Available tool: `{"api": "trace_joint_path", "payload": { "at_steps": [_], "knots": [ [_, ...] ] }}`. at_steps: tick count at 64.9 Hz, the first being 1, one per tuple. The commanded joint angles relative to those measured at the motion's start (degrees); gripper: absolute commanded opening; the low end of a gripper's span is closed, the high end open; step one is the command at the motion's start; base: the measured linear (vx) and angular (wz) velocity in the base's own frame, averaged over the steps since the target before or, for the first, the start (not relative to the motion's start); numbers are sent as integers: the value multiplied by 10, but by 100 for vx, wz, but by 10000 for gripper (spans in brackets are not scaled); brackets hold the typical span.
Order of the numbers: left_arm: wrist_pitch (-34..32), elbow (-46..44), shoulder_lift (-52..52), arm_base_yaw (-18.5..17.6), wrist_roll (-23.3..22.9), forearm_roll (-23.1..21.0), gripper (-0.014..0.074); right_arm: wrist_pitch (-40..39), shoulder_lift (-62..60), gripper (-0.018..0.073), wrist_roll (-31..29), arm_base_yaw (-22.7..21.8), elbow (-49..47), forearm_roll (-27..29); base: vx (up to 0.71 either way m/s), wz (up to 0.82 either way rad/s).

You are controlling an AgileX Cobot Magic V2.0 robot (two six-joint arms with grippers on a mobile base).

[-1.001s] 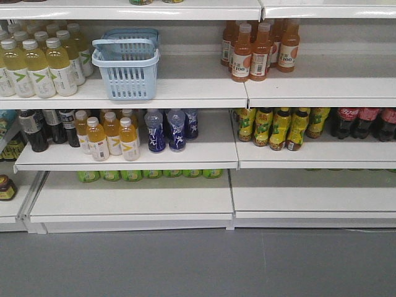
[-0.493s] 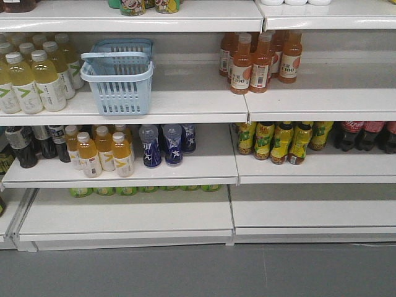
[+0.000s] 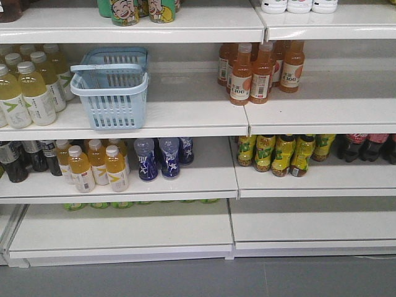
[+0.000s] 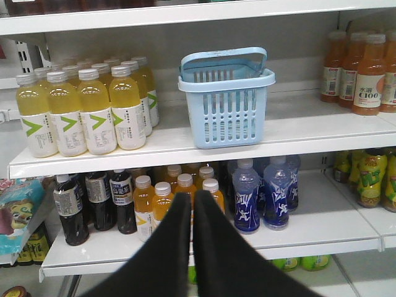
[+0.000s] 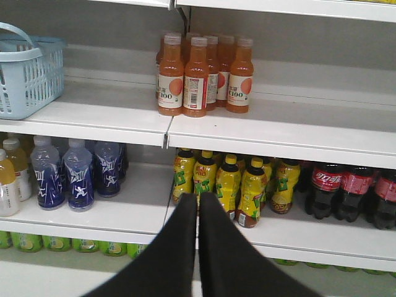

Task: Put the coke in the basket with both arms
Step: 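Raise the left gripper toward the light-blue basket handle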

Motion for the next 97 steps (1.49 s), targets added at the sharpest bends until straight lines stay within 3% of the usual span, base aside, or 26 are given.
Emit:
{"api": "trace_joint_path", "payload": {
  "at_steps": [1,97],
  "knots": [
    [-39,-19,6,-2,-5,-4,-6,-42,-7,-2,-2,0,4,0,14,-1],
    [-39,-19,6,-2,-5,-4,-6,-41,-7,-2,-2,0,4,0,9,0]
  ]
}}
